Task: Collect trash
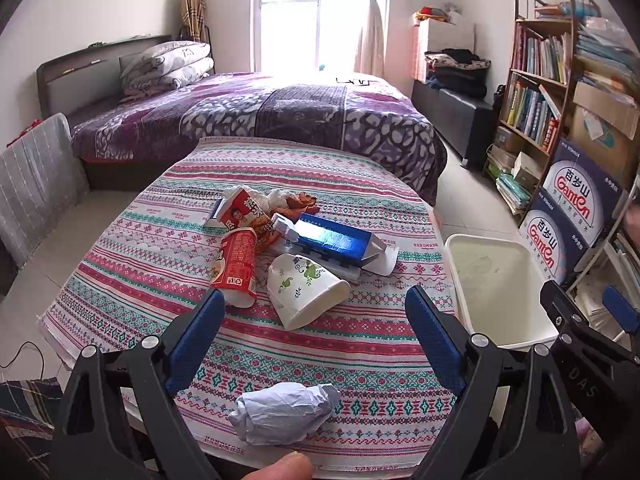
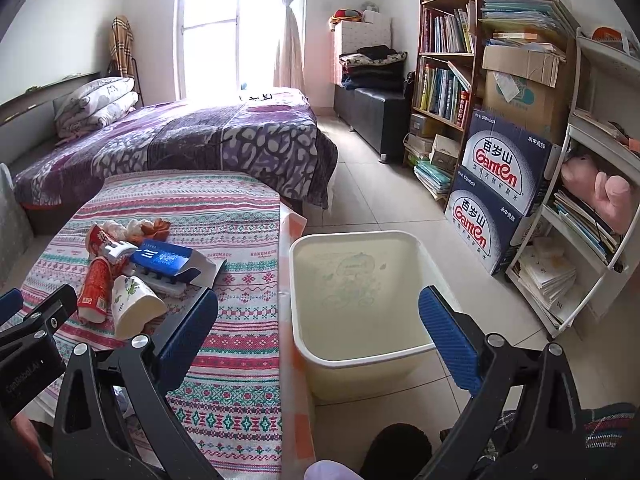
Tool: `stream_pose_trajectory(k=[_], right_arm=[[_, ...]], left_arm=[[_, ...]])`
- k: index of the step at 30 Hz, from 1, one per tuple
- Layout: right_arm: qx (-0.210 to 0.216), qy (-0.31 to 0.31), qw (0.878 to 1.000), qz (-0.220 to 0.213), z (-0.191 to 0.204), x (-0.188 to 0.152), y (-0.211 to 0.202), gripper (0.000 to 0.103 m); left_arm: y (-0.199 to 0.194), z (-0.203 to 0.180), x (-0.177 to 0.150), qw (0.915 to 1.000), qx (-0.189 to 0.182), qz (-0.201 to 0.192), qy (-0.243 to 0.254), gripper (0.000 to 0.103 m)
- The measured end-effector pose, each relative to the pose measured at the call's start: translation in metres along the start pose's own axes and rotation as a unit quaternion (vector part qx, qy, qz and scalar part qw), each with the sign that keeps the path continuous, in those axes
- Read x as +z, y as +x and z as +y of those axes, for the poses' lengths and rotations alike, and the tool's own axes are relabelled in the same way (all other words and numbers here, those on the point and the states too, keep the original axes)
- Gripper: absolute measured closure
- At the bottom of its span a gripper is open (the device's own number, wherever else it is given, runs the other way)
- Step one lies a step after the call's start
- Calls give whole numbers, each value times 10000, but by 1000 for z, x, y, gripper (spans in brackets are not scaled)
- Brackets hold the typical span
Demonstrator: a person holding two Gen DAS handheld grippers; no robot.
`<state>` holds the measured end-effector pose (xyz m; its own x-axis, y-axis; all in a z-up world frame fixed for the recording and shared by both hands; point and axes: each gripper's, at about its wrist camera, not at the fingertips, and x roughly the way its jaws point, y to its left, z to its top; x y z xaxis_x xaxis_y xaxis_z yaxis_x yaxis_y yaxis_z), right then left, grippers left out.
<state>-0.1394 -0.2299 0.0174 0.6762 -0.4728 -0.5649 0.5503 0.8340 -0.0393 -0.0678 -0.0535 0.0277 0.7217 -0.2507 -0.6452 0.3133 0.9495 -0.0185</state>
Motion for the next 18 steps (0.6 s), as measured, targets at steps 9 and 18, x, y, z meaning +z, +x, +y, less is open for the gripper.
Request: stream_pose_trajectory(k=[9,18], right_arm=[[15,4,10000,26,1,-1,1,7],[25,10,10000,35,1,-1,2,7]], left_arm=[[0,0,0,10000,3,1,-4,14],[0,0,0,10000,-4,6,1,14]])
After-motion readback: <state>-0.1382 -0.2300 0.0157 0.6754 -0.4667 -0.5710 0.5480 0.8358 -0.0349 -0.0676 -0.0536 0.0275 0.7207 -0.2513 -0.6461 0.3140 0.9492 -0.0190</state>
